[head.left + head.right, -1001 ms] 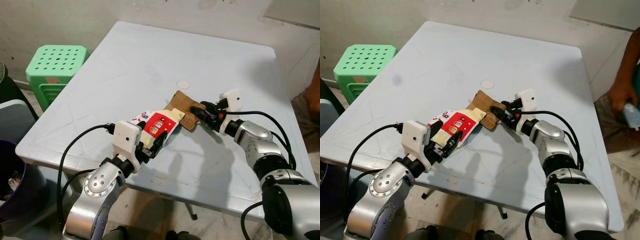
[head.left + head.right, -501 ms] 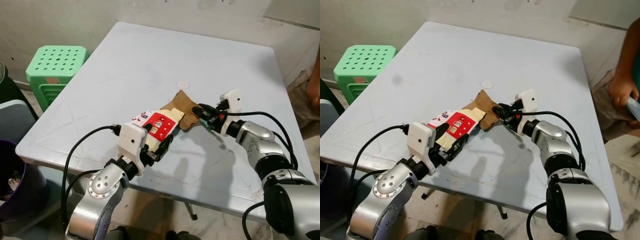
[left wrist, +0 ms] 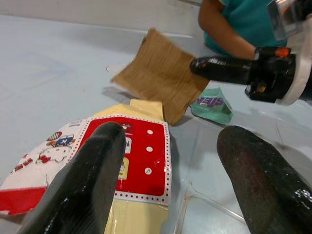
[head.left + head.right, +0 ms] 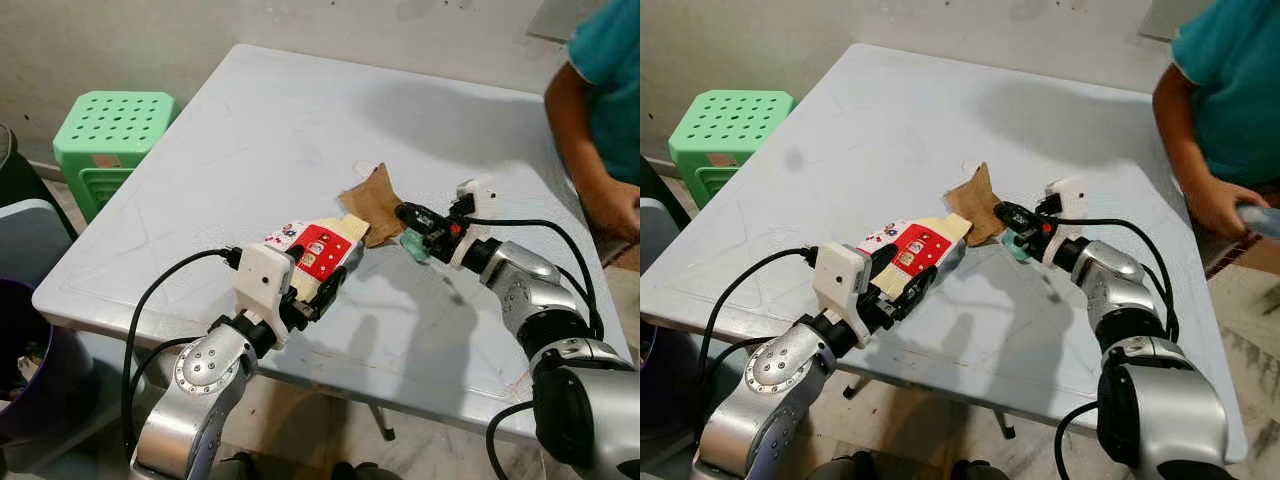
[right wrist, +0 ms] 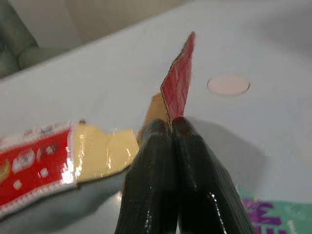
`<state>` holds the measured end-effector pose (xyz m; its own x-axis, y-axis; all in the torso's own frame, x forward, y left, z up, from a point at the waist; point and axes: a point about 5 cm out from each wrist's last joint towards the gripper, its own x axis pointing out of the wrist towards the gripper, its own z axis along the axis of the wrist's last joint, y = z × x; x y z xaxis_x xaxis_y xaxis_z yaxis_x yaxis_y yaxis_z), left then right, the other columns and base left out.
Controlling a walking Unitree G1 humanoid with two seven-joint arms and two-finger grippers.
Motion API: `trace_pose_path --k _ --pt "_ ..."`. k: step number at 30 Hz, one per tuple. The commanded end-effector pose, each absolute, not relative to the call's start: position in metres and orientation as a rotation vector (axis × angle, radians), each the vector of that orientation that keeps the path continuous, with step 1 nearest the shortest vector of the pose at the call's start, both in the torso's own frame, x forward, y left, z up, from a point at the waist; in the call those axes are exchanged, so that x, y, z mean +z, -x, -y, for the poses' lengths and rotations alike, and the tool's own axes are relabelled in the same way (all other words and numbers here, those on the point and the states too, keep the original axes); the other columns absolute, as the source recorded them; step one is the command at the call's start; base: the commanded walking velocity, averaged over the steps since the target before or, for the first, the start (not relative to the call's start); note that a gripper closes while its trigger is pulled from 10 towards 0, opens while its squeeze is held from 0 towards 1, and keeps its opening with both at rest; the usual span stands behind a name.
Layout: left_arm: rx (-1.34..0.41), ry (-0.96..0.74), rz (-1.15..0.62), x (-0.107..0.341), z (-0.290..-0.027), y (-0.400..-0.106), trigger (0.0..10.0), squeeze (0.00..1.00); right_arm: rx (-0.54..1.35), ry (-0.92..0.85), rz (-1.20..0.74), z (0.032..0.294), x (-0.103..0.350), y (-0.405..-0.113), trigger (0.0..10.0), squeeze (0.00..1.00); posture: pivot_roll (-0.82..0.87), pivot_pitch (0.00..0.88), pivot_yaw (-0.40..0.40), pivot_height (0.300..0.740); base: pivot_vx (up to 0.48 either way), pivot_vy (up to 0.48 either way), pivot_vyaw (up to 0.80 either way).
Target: Picking trash to rubbish bin
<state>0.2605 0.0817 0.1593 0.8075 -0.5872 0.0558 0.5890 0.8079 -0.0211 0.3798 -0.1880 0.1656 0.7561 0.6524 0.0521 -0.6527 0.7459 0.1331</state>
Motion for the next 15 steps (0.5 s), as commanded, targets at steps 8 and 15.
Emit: trace_pose_path --k 8,15 --pt "-0.624 0.027 0.074 0.162 -0.081 -0.272 10.0 0.0 0.623 -0.149 0.172 0.207 0.179 -0.373 0.0 0.0 0.02 0.13 -0.065 0.74 0.0 0.0 0.0" --pt "-0.528 0.011 0.105 0.168 -0.09 -0.288 10.0 0.0 0.518 -0.149 0.279 0.208 0.179 -0.359 10.0 0.0 0.01 0.103 -0.058 0.74 0.0 0.0 0.0"
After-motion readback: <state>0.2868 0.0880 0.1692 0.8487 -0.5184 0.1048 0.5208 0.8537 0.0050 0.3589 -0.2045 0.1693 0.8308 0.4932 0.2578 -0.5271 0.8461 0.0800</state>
